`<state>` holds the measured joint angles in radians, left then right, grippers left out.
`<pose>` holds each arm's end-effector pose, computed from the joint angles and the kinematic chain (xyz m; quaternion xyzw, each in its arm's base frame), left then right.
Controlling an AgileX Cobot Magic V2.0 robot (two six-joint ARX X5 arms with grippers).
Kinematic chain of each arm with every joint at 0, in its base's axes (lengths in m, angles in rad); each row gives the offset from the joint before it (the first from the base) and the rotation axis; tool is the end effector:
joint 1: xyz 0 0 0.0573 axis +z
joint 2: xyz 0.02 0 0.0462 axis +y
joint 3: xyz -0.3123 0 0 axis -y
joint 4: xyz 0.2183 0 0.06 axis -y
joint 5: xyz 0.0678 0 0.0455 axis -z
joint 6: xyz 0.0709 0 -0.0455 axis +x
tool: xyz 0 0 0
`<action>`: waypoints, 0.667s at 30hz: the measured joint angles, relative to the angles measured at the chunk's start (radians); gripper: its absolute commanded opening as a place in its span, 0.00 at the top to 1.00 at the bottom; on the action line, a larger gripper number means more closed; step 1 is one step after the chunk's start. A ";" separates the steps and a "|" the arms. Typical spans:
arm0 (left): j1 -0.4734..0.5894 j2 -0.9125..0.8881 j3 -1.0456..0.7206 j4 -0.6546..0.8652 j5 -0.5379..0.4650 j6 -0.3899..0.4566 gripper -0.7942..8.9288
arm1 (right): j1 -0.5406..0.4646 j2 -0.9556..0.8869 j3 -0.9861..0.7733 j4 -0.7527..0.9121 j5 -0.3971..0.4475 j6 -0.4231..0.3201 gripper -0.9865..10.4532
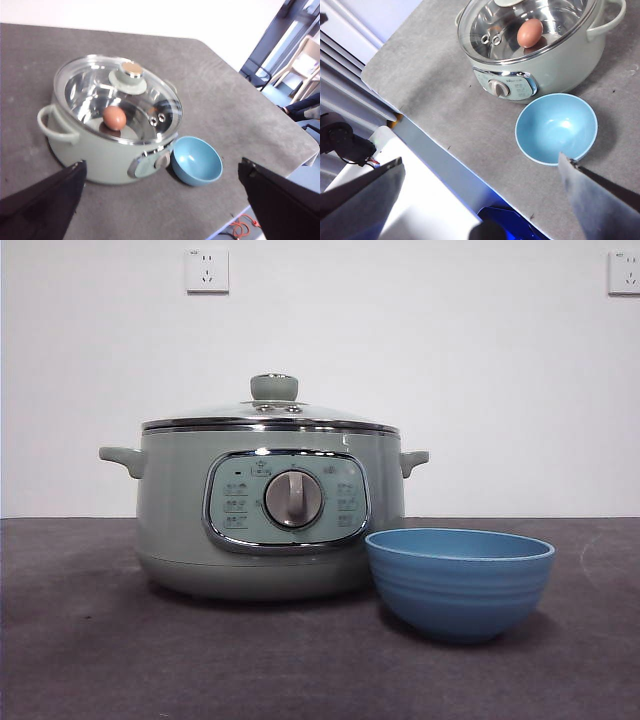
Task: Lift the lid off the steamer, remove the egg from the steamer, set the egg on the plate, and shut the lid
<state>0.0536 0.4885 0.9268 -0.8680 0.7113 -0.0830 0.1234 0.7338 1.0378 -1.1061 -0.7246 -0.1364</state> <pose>0.0293 -0.0448 0.3464 -0.1179 0.2107 -0.3071 0.9206 0.0562 0.0543 0.3483 0.0581 0.3462 0.4033 0.8451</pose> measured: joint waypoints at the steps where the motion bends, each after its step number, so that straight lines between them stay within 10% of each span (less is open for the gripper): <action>1: -0.005 0.021 0.007 0.018 0.000 0.000 0.36 | 0.000 0.000 0.000 0.001 0.000 0.001 0.41; 20: -0.288 0.578 0.254 0.363 -0.173 0.003 0.36 | 0.000 0.042 0.000 0.020 0.000 0.006 0.41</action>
<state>-0.2348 1.0660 1.1812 -0.5053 0.5385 -0.0803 0.1234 0.7761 1.0378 -1.0863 -0.7246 -0.1307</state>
